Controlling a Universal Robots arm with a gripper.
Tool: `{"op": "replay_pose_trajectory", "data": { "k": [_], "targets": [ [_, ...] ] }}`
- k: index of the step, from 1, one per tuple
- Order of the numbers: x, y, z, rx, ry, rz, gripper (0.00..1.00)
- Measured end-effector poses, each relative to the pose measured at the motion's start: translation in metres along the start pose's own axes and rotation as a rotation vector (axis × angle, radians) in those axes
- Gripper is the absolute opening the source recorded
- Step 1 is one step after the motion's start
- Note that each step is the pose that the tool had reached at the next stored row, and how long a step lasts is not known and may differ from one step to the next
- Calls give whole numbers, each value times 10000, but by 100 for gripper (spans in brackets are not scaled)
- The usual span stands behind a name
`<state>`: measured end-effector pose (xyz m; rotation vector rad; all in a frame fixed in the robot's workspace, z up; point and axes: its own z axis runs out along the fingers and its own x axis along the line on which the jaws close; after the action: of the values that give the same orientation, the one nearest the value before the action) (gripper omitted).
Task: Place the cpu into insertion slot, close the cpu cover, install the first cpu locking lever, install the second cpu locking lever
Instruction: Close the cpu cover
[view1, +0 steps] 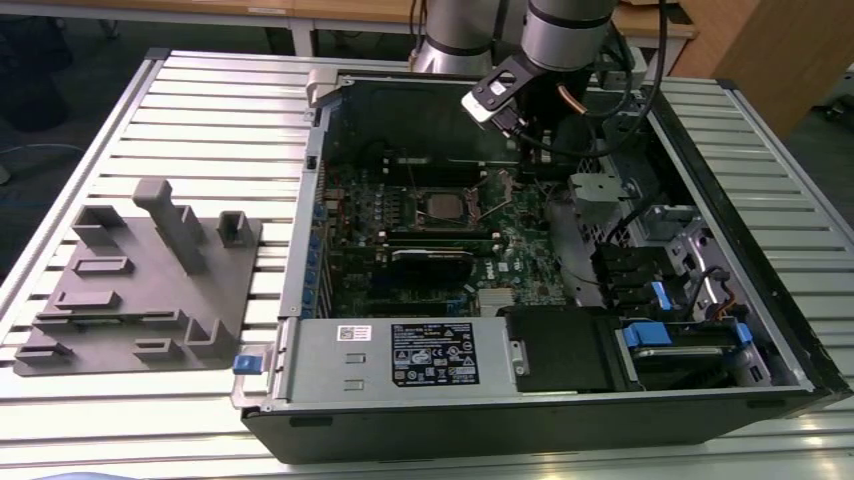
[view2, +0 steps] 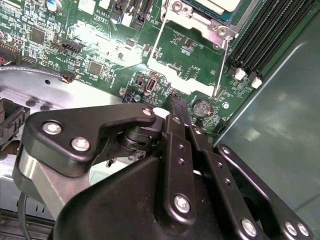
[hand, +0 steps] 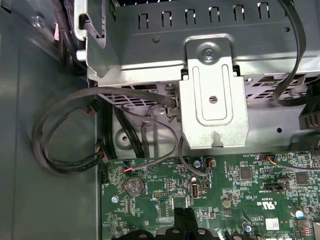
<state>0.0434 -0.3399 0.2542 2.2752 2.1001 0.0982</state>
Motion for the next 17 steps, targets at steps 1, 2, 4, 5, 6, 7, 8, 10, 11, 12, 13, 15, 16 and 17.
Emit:
{"op": "replay_pose_trajectory", "data": {
  "k": [1, 2, 4, 5, 6, 7, 8, 10, 11, 12, 13, 15, 16, 17],
  "targets": [
    [0, 0, 0, 0, -2, 0, 11],
    [0, 0, 2, 0, 1, -1, 11],
    [0, 0, 2, 0, 2, -1, 11],
    [0, 0, 3, 0, 2, -1, 11],
    [1, 0, 6, -1, 5, -1, 11],
    [1, 0, 12, -1, 7, -1, 11],
    [0, -1, 16, -1, 4, -1, 11],
    [0, -1, 27, 0, 2, -1, 11],
    [0, -2, 34, 0, 2, -2, 11],
    [0, -2, 41, 0, 2, -1, 11],
    [-1, -3, 50, -1, 6, -1, 11],
    [-1, -4, 64, 1, 18, 1, 11],
    [-1, -5, 71, 1, 22, 1, 11],
    [-1, -5, 78, 1, 23, 1, 11]
  ]
}}
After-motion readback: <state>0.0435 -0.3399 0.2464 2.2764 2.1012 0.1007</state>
